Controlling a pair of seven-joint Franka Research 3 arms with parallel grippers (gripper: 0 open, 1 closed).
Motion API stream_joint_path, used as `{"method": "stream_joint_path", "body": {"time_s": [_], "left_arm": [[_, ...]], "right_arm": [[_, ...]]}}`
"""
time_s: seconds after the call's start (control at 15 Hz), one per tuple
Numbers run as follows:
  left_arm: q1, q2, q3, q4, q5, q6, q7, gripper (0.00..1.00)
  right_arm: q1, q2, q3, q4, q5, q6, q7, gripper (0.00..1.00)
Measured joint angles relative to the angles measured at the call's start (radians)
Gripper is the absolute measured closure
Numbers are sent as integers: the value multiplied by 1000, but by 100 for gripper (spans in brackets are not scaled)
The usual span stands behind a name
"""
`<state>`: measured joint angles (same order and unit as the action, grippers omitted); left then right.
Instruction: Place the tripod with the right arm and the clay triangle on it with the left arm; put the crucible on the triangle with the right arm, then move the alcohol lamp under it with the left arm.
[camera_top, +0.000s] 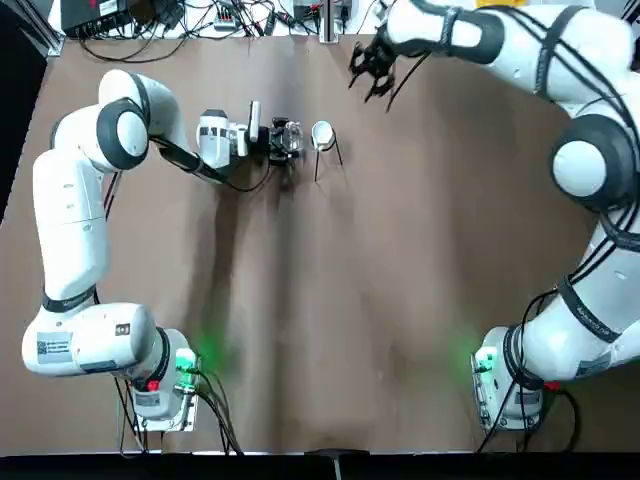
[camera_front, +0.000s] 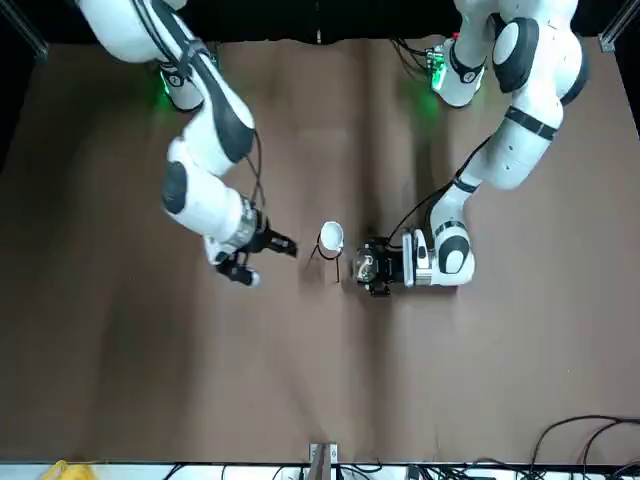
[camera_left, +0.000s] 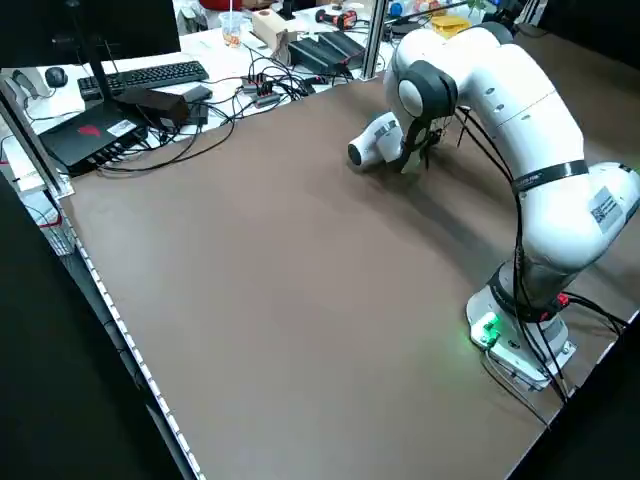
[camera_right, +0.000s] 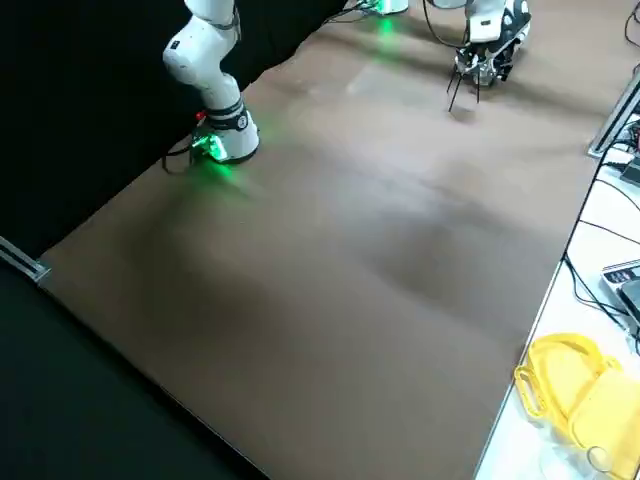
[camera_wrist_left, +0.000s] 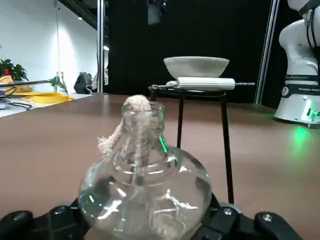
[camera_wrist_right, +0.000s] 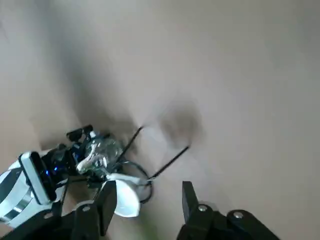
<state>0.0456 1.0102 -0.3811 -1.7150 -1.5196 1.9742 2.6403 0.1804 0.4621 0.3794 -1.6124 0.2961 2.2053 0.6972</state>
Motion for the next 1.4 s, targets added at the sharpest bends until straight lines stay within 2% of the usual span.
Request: {"method": "stream_joint_path", "body": {"time_s": [0.4, 0.73, 0.8, 0.93, 1.13, 1.2, 1.4], "left_arm": [[-31, 0, 0, -24, -23, 5, 7, 20], [-69, 0, 0, -34, -48, 27, 31, 20], [-73, 0, 1, -34, -52, 28, 33, 18], [-74, 0, 1, -34, -55, 28, 34, 2], [-73, 0, 4, -34, -56, 28, 34, 1], [-72, 0, 5, -33, -56, 28, 34, 1], [-67, -1, 13, -31, -56, 28, 36, 1]], "right_arm": [[-148, -119, -3, 0, -180, -193, -38, 39], [-289, -196, -6, 1, -226, -306, -235, 39], [-313, -208, -6, 1, -227, -324, -271, 39], [-348, -235, -7, 2, -229, -368, -320, 39], [-356, -286, -19, 3, -234, -448, -332, 39], [-331, -306, -54, 3, -235, -476, -332, 39], [-184, -371, -248, 3, -235, -536, -390, 39]]}}
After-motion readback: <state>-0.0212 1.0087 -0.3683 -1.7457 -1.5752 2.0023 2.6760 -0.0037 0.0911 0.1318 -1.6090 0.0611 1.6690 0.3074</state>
